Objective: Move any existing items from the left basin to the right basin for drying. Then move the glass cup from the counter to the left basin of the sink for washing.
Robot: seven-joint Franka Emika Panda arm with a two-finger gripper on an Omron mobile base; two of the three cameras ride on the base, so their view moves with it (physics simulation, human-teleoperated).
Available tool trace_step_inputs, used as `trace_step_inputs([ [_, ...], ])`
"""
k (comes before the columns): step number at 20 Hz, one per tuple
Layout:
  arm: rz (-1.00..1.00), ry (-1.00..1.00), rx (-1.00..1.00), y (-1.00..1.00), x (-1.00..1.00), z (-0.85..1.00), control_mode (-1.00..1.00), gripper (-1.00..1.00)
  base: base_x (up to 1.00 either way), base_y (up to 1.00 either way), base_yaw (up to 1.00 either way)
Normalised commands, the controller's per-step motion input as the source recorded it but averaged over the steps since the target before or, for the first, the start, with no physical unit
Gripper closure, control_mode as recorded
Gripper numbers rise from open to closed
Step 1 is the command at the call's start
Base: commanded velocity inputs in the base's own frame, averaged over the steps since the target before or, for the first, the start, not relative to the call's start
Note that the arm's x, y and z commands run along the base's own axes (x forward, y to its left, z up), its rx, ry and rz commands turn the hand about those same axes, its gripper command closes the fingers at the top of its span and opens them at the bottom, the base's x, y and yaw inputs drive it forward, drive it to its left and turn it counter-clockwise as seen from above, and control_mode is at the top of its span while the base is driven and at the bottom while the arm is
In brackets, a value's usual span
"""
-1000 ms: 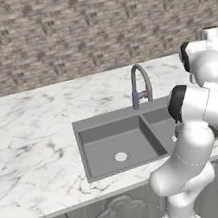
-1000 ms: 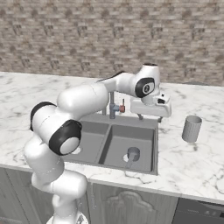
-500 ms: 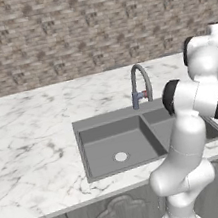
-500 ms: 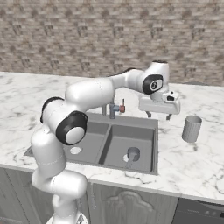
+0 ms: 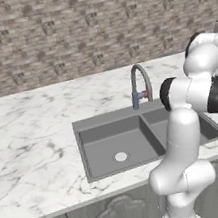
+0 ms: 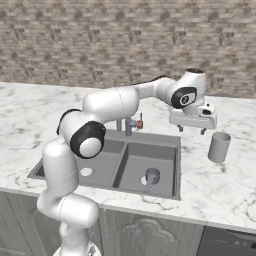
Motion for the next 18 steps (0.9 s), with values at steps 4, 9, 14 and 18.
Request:
trace_step_inputs([
  [4,0.05,-0.13,0.00,-0.21,0.10,0.00,-1.00,-1.00,0.00,0.00,0.00],
  [9,0.05,-0.11,0.01,-0.17,0.22,-0.04,-1.00,-1.00,0.00,0.00,0.00],
  [14,0.06,-0.06,0.00,-0.12,0.20,-0.20,-1.00,-1.00,0.00,0.00,0.00],
  [18,0.02,0.00,0.00,-0.13,0.21,-0.09,-1.00,-1.00,0.00,0.00,0.00],
])
